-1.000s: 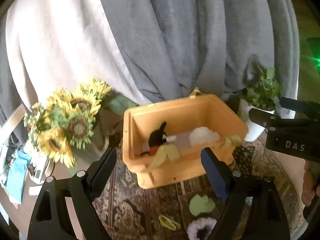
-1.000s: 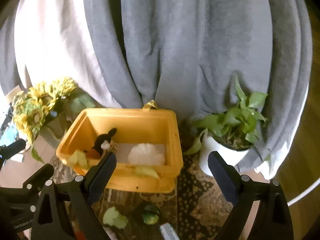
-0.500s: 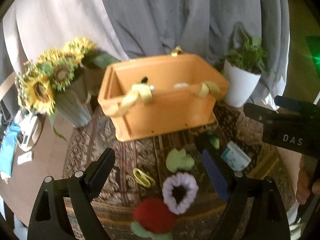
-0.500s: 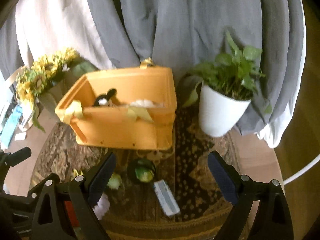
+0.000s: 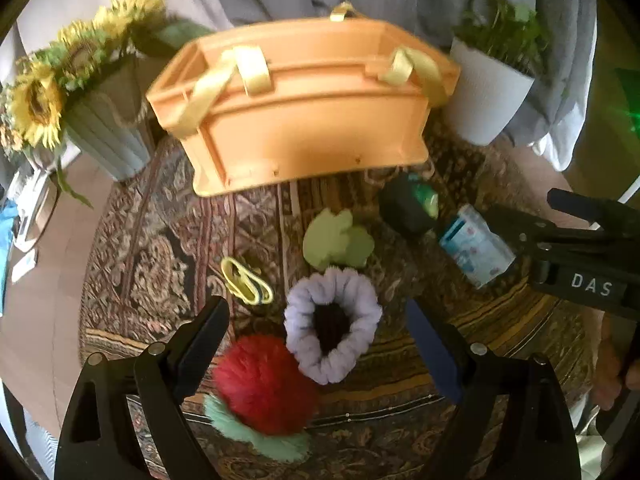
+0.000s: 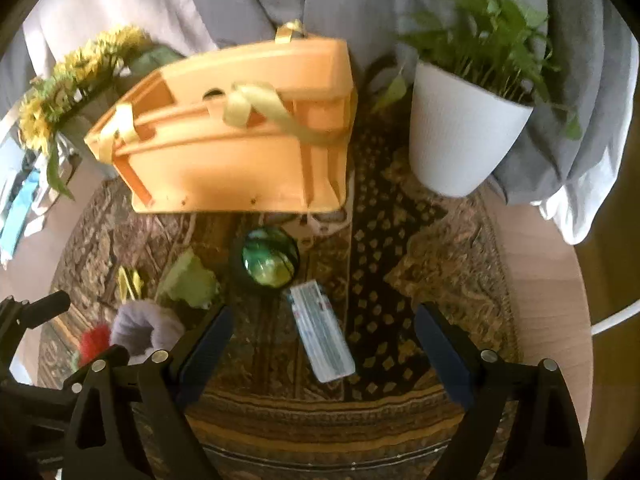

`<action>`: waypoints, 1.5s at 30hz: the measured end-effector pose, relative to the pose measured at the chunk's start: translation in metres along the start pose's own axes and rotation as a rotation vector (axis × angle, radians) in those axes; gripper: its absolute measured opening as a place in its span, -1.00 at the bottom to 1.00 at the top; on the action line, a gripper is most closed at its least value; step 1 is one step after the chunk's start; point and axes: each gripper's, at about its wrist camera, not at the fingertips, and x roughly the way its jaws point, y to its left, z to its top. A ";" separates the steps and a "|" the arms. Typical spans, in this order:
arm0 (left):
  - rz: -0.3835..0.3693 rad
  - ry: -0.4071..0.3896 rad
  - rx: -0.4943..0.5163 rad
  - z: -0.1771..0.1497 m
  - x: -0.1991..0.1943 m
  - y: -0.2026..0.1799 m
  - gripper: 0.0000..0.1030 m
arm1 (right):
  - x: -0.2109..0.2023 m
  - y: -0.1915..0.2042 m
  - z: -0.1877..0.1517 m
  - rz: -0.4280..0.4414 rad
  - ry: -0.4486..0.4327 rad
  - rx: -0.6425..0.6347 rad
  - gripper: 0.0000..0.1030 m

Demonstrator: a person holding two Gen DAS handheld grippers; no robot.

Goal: Organize soft objects
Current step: 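Move both tools back to the rug toward the lavender ring and blue box, then grasp the lavender fuzzy ring with the left tool while the right tool grasps the blue-white box, then carry the ring and box over the crate and release both inside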

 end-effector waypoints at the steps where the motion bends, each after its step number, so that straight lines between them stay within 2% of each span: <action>1: 0.002 0.014 0.000 -0.001 0.005 -0.001 0.76 | 0.004 -0.001 -0.001 -0.003 0.012 -0.002 0.80; 7: 0.012 0.087 -0.014 -0.007 0.032 -0.003 0.76 | 0.031 -0.002 -0.008 -0.004 0.078 -0.014 0.75; 12: -0.003 0.132 -0.042 -0.009 0.050 -0.002 0.72 | 0.048 -0.002 -0.011 0.013 0.127 -0.012 0.49; 16: -0.022 0.144 -0.062 -0.010 0.058 -0.001 0.36 | 0.055 -0.003 -0.013 0.023 0.145 -0.011 0.26; 19: -0.052 0.148 -0.074 -0.011 0.061 -0.002 0.07 | 0.059 -0.004 -0.014 0.033 0.155 -0.004 0.02; 21: -0.058 0.144 -0.076 -0.012 0.062 -0.002 -0.11 | 0.062 -0.006 -0.015 0.047 0.167 0.010 -0.22; 24: -0.059 0.125 -0.070 -0.011 0.059 -0.004 -0.33 | 0.062 -0.007 -0.016 0.053 0.162 0.021 -0.30; 27: -0.067 0.111 -0.069 -0.011 0.056 -0.003 -0.47 | 0.057 -0.008 -0.017 0.052 0.142 0.025 -0.39; 34: -0.067 0.037 -0.056 -0.008 0.036 -0.002 -0.52 | 0.029 -0.003 -0.014 0.054 0.067 0.026 -0.45; 45: -0.043 -0.126 -0.029 0.007 -0.013 0.006 -0.52 | -0.022 0.008 -0.002 0.106 -0.059 0.041 -0.45</action>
